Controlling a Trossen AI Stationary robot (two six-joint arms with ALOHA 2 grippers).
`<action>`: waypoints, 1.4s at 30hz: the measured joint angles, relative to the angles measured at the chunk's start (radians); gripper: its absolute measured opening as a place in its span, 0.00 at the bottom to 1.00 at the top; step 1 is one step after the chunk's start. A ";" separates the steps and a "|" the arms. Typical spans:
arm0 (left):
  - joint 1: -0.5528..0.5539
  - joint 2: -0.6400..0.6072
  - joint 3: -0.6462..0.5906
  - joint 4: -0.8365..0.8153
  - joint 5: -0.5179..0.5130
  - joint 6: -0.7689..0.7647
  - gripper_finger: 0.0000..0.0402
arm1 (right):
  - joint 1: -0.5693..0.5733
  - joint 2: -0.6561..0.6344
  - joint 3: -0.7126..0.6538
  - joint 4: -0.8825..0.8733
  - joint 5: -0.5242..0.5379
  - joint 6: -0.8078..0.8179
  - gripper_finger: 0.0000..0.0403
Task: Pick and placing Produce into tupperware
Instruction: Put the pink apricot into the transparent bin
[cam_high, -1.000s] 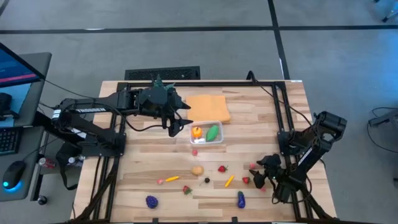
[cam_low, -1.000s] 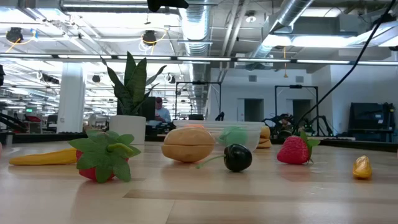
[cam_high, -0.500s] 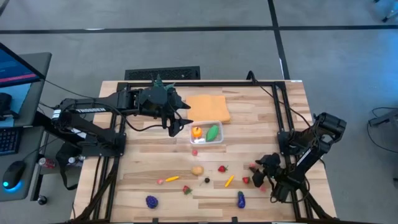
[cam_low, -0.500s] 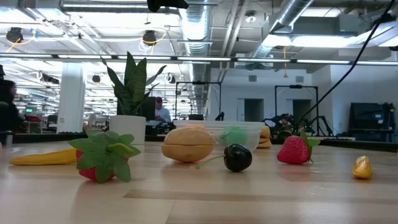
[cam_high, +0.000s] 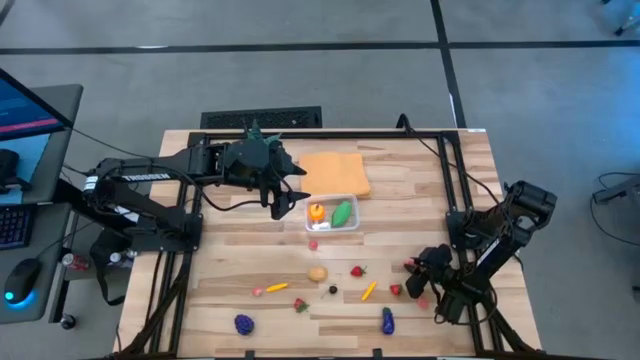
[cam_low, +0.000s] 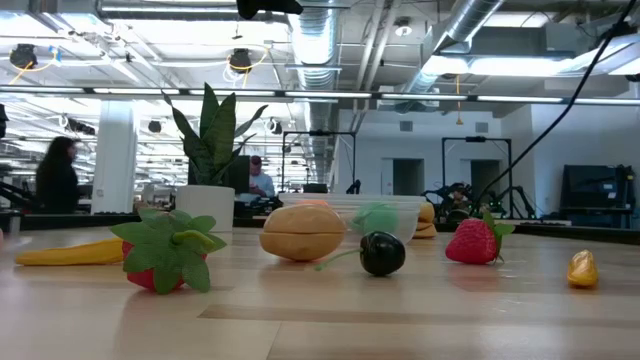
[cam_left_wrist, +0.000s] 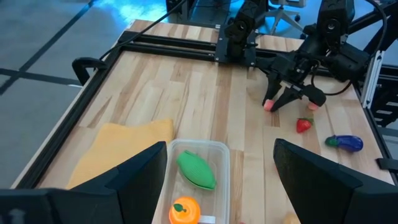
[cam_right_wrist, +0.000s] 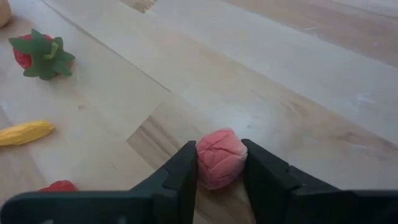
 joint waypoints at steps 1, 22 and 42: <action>0.000 0.000 0.000 0.000 0.000 0.000 0.71 | 0.000 -0.003 0.000 0.000 -0.003 0.000 0.26; 0.000 0.000 0.000 0.000 -0.012 0.037 0.71 | -0.060 -0.132 0.000 -0.010 -0.062 -0.072 0.26; 0.000 0.000 0.000 -0.019 -0.012 0.098 0.71 | -0.206 -0.421 0.001 -0.012 0.035 -0.356 0.25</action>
